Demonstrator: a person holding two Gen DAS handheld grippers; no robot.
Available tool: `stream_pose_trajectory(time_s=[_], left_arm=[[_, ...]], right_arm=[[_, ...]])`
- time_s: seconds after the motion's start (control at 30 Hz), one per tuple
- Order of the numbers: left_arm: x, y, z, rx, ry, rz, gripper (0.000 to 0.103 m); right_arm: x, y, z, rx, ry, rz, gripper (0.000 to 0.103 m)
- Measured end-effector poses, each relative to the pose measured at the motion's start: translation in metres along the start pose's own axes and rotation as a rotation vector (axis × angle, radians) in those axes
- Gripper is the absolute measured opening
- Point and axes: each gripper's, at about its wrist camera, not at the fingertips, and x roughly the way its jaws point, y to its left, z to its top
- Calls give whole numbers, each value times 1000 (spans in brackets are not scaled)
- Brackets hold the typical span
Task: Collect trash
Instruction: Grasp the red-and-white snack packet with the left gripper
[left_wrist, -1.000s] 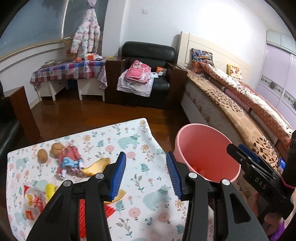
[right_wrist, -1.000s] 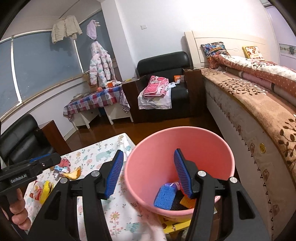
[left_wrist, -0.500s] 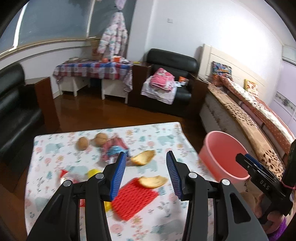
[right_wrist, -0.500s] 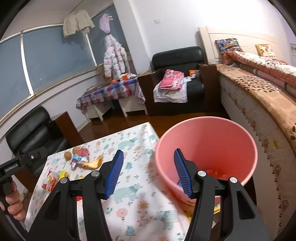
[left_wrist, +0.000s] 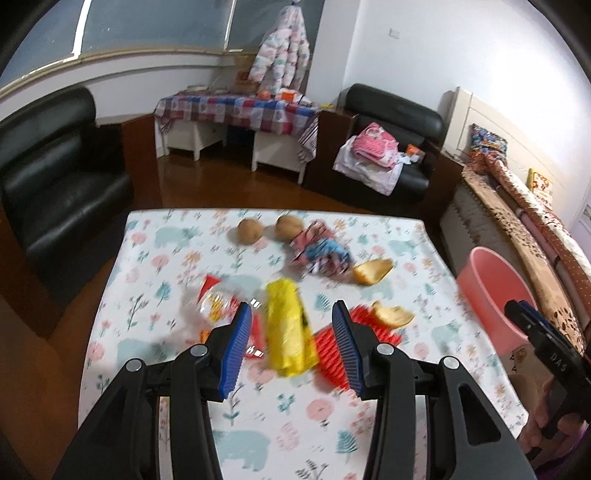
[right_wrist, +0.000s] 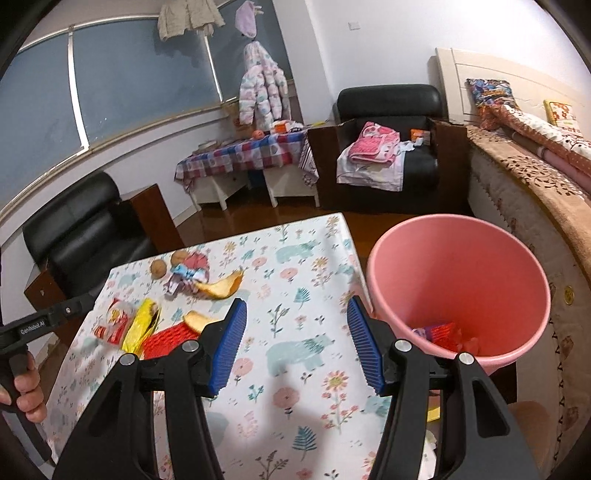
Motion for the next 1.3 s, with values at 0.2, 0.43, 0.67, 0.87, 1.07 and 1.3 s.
stream_pose_trajectory(time_s=[0.2,0.43,0.67,0.87,1.07,1.3], left_arm=[[14,1,-18,6,55,-1,45],[19,4,-24,13,56,5,45],[20,32,-18,-64,40,72,45],[26,47,-18,-89,48,99,45],[32,60,-14,-130,59,85,50],[57,61,-19,-135,112,76,52]], right_arm=[[4,10,-7,-30,30,13,57],[8,17,-11,-56,52,18,57],[15,20,-13,-59,73,25,57],[19,23,-14,-73,89,30,57],[21,25,-16,-72,98,32,57],[24,30,-18,-92,104,29,57]])
